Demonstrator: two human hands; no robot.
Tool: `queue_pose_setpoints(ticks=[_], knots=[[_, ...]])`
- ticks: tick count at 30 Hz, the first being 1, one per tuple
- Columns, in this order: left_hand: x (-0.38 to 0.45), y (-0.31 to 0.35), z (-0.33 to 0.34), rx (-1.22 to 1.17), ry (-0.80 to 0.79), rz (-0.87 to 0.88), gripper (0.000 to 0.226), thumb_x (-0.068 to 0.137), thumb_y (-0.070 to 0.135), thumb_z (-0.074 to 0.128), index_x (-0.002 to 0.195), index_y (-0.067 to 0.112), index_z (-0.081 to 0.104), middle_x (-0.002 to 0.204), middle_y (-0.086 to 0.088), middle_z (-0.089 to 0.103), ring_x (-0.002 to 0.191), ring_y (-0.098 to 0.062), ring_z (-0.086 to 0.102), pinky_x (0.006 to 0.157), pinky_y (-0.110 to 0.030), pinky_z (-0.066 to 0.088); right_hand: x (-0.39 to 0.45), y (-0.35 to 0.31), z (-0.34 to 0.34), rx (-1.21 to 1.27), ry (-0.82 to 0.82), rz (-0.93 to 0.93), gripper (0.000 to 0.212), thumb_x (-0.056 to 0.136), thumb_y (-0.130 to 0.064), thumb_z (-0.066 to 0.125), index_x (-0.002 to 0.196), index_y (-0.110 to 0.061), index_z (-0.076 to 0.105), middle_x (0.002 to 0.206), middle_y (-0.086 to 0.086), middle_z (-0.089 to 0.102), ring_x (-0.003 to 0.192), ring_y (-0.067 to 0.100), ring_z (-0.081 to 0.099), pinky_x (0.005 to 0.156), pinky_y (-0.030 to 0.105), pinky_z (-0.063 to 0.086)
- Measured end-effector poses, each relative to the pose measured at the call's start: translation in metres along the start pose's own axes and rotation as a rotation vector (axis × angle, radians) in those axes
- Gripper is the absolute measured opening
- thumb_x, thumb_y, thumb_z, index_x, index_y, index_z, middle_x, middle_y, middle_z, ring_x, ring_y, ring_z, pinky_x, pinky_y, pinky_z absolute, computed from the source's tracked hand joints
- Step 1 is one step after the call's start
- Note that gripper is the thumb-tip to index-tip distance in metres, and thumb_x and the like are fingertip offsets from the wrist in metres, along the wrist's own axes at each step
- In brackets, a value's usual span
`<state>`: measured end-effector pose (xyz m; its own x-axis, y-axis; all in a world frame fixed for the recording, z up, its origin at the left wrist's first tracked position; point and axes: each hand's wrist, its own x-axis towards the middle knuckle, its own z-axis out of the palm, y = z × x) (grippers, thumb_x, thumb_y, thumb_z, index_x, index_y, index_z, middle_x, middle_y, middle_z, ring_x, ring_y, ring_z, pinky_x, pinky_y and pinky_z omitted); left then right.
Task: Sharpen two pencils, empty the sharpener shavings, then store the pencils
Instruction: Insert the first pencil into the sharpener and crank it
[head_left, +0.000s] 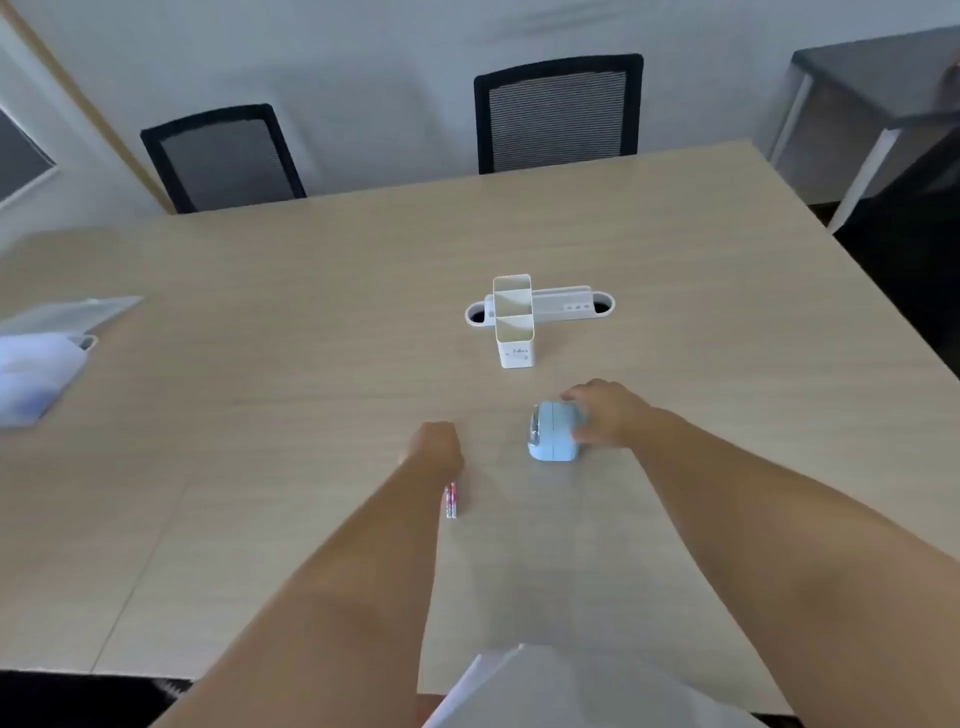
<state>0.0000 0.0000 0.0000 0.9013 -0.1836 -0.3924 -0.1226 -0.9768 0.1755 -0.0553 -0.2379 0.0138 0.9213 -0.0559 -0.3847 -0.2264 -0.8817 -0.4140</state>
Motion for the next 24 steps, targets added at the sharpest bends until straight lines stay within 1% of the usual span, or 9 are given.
queue_pose_setpoints(ticks=[2,3,6,12,15,17,20,22,24], knots=[[0.001,-0.012,0.008,-0.047,-0.004,-0.090,0.015,0.077,0.002,0.053,0.072,0.010,0.064,0.083,-0.010,0.067,0.087,-0.029,0.068,0.060,-0.029,0.047,0.001,0.002,0.002,0.011,0.027,-0.016,0.058,0.074,-0.027,0.064,0.130,-0.025,0.049,0.126,0.009,0.052,0.120,0.028,0.047,0.098,0.038,0.043],[0.002,-0.018,0.016,-0.067,-0.005,-0.122,0.015,0.076,0.003,0.053,0.069,0.011,0.063,0.078,-0.009,0.066,0.081,-0.028,0.068,0.057,-0.029,0.045,0.001,0.004,0.004,0.033,0.030,-0.008,0.058,0.073,-0.027,0.065,0.129,-0.025,0.050,0.123,0.009,0.053,0.117,0.027,0.048,0.096,0.038,0.043],[0.001,-0.027,0.029,-0.164,0.034,-0.185,0.014,0.076,0.006,0.056,0.078,0.012,0.069,0.075,-0.006,0.063,0.068,-0.026,0.061,0.056,-0.028,0.046,0.000,0.008,0.009,0.072,0.046,0.004,0.063,0.073,-0.028,0.068,0.133,-0.027,0.046,0.126,0.007,0.051,0.118,0.026,0.047,0.097,0.037,0.043],[0.003,-0.029,0.037,-0.435,0.053,-0.284,0.014,0.076,0.008,0.065,0.090,0.012,0.067,0.089,-0.005,0.066,0.085,-0.026,0.063,0.064,-0.027,0.046,0.002,0.015,0.015,0.098,0.066,-0.015,0.068,0.075,-0.029,0.069,0.137,-0.028,0.042,0.132,0.005,0.049,0.123,0.024,0.044,0.099,0.037,0.041],[0.005,-0.028,0.036,-0.515,-0.003,-0.335,0.009,0.073,0.009,0.072,0.076,0.016,0.067,0.071,-0.001,0.062,0.075,-0.023,0.060,0.063,-0.025,0.045,0.002,0.016,0.017,0.110,0.071,-0.015,0.069,0.074,-0.031,0.069,0.137,-0.030,0.041,0.133,0.004,0.049,0.124,0.023,0.043,0.101,0.038,0.041],[0.005,-0.026,0.036,-0.519,-0.036,-0.357,0.005,0.071,0.012,0.073,0.073,0.014,0.069,0.062,0.001,0.059,0.070,-0.023,0.060,0.059,-0.024,0.045,0.001,0.017,0.018,0.114,0.074,-0.014,0.069,0.073,-0.032,0.069,0.137,-0.031,0.041,0.133,0.003,0.049,0.124,0.023,0.043,0.102,0.039,0.041],[0.004,-0.025,0.038,-0.550,-0.038,-0.378,0.006,0.070,0.013,0.073,0.071,0.015,0.067,0.064,-0.002,0.061,0.068,-0.024,0.059,0.060,-0.025,0.048,0.000,0.017,0.017,0.107,0.079,-0.014,0.068,0.074,-0.032,0.069,0.137,-0.030,0.042,0.132,0.003,0.049,0.123,0.023,0.043,0.101,0.038,0.041],[0.002,-0.028,0.040,-0.674,-0.002,-0.401,0.014,0.070,0.012,0.074,0.063,0.018,0.063,0.067,-0.003,0.064,0.069,-0.024,0.061,0.068,-0.030,0.053,0.000,0.018,0.016,0.110,0.082,-0.012,0.068,0.075,-0.030,0.069,0.137,-0.030,0.042,0.132,0.003,0.049,0.124,0.022,0.043,0.101,0.038,0.041],[-0.002,-0.031,0.040,-0.839,0.062,-0.421,0.013,0.071,0.014,0.075,0.069,0.020,0.064,0.075,-0.004,0.069,0.071,-0.024,0.062,0.068,-0.029,0.053,0.001,0.018,0.015,0.104,0.077,-0.019,0.068,0.075,-0.030,0.070,0.137,-0.029,0.042,0.132,0.004,0.049,0.124,0.022,0.043,0.100,0.038,0.041]])
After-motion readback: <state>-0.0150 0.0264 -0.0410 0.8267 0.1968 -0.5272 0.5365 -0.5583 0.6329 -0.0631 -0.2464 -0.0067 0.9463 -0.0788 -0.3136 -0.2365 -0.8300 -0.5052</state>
